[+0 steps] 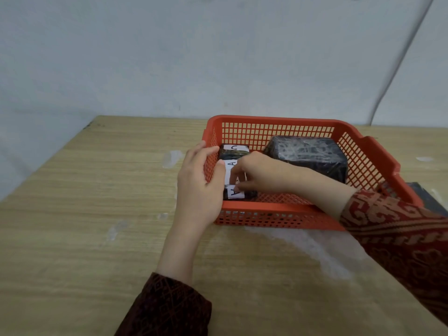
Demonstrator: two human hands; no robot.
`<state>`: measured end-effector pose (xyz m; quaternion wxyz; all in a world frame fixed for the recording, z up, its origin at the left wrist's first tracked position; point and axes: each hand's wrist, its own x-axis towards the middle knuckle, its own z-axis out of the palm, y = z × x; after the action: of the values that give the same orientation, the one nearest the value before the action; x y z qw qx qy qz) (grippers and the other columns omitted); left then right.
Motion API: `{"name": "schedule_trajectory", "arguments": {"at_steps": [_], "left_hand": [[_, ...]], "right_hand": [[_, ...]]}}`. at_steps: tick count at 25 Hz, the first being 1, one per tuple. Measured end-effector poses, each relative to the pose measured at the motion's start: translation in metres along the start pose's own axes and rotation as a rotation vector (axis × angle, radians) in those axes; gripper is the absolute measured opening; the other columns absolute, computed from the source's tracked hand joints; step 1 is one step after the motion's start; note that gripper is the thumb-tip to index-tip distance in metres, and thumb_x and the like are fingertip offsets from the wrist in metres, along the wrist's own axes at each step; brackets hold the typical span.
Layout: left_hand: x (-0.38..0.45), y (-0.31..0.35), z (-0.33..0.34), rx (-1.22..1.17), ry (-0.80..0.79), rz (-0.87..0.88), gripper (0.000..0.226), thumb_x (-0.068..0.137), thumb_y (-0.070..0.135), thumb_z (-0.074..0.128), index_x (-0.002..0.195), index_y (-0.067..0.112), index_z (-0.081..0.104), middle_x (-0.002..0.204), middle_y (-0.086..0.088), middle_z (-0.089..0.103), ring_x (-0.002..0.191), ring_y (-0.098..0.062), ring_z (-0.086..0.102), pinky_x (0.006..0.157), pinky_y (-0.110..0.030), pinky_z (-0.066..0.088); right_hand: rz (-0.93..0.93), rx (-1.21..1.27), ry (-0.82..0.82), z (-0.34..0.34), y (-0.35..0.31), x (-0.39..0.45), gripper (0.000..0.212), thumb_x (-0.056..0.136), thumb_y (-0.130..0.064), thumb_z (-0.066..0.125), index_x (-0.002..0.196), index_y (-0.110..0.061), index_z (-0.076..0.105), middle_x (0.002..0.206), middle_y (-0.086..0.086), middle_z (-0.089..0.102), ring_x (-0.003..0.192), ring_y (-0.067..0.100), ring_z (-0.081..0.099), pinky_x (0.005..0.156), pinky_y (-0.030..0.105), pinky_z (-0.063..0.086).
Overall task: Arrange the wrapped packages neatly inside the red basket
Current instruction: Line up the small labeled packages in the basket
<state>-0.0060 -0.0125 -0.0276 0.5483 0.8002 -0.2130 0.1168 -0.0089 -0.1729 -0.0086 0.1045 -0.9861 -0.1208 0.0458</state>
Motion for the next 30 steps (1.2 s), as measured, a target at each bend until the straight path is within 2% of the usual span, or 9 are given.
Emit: {"name": "schedule_trajectory", "arguments": {"at_steps": [7, 10, 12, 14, 17, 21, 23, 27, 30], "left_hand": [[0.000, 0.000, 0.001, -0.022, -0.007, 0.003, 0.034, 0.091, 0.023, 0.050, 0.124, 0.019, 0.055, 0.137, -0.001, 0.048, 0.128, -0.012, 0.041, 0.108, -0.039, 0.035], [-0.001, 0.000, 0.001, -0.021, -0.008, -0.005, 0.033, 0.091, 0.023, 0.050, 0.123, 0.020, 0.055, 0.137, 0.001, 0.048, 0.127, -0.011, 0.041, 0.108, -0.040, 0.035], [-0.001, 0.000, 0.001, -0.020, -0.008, -0.009, 0.032, 0.091, 0.024, 0.050, 0.123, 0.020, 0.055, 0.137, 0.001, 0.047, 0.127, -0.011, 0.041, 0.108, -0.039, 0.035], [0.000, -0.001, 0.002, -0.023, -0.005, -0.006, 0.032, 0.091, 0.024, 0.050, 0.122, 0.020, 0.055, 0.137, 0.001, 0.048, 0.127, -0.010, 0.041, 0.108, -0.038, 0.034], [0.000, -0.001, 0.001, -0.023, -0.007, -0.003, 0.031, 0.091, 0.023, 0.050, 0.121, 0.019, 0.056, 0.136, 0.001, 0.048, 0.126, -0.009, 0.041, 0.108, -0.036, 0.033], [-0.001, 0.001, 0.001, -0.015, -0.013, -0.015, 0.031, 0.091, 0.023, 0.049, 0.121, 0.019, 0.056, 0.137, 0.001, 0.047, 0.126, -0.009, 0.040, 0.108, -0.034, 0.033], [-0.001, 0.002, 0.001, -0.011, -0.015, -0.014, 0.031, 0.091, 0.023, 0.050, 0.121, 0.019, 0.056, 0.137, 0.001, 0.047, 0.126, -0.009, 0.040, 0.108, -0.031, 0.032], [0.000, 0.001, 0.001, -0.006, -0.007, -0.003, 0.030, 0.091, 0.021, 0.051, 0.120, 0.017, 0.057, 0.136, 0.000, 0.048, 0.125, -0.009, 0.041, 0.107, -0.030, 0.031], [-0.001, 0.001, 0.001, 0.001, -0.001, 0.005, 0.030, 0.091, 0.021, 0.051, 0.120, 0.017, 0.057, 0.136, -0.001, 0.049, 0.126, -0.010, 0.041, 0.107, -0.031, 0.031]], "right_hand": [[0.020, 0.019, 0.043, -0.003, -0.002, -0.003, 0.013, 0.086, -0.020, 0.065, 0.094, -0.012, 0.071, 0.085, -0.002, 0.070, 0.075, 0.008, 0.060, 0.077, 0.025, 0.052], [0.045, 0.025, 0.012, -0.012, -0.002, -0.010, 0.018, 0.083, -0.030, 0.068, 0.095, -0.017, 0.067, 0.087, -0.005, 0.070, 0.077, 0.009, 0.062, 0.073, 0.025, 0.052], [0.085, 0.070, -0.120, -0.022, 0.005, -0.022, 0.019, 0.078, -0.034, 0.072, 0.089, -0.020, 0.066, 0.080, -0.012, 0.067, 0.074, 0.004, 0.063, 0.067, 0.021, 0.050], [0.098, 0.084, -0.326, -0.027, 0.013, -0.035, 0.013, 0.079, -0.030, 0.071, 0.089, -0.024, 0.066, 0.082, -0.013, 0.068, 0.077, 0.003, 0.064, 0.071, 0.022, 0.052], [0.135, 0.179, -0.463, -0.019, 0.022, -0.045, 0.014, 0.081, -0.019, 0.068, 0.095, -0.023, 0.066, 0.093, 0.000, 0.073, 0.086, 0.017, 0.068, 0.084, 0.040, 0.056], [0.140, 0.318, -0.476, -0.016, 0.027, -0.049, 0.019, 0.086, -0.017, 0.065, 0.104, -0.014, 0.065, 0.100, 0.015, 0.070, 0.084, 0.022, 0.061, 0.087, 0.051, 0.050], [0.127, 0.391, -0.474, -0.020, 0.029, -0.053, 0.018, 0.089, -0.016, 0.059, 0.107, -0.016, 0.064, 0.095, 0.010, 0.066, 0.083, 0.019, 0.057, 0.087, 0.050, 0.048], [0.185, 0.540, -0.419, -0.026, 0.033, -0.060, 0.016, 0.094, -0.018, 0.049, 0.103, -0.024, 0.061, 0.093, -0.003, 0.059, 0.089, 0.013, 0.055, 0.090, 0.038, 0.045], [0.224, 0.576, -0.376, -0.030, 0.037, -0.062, 0.018, 0.090, -0.036, 0.057, 0.105, -0.027, 0.060, 0.100, -0.002, 0.060, 0.094, 0.017, 0.055, 0.091, 0.038, 0.043]]}}
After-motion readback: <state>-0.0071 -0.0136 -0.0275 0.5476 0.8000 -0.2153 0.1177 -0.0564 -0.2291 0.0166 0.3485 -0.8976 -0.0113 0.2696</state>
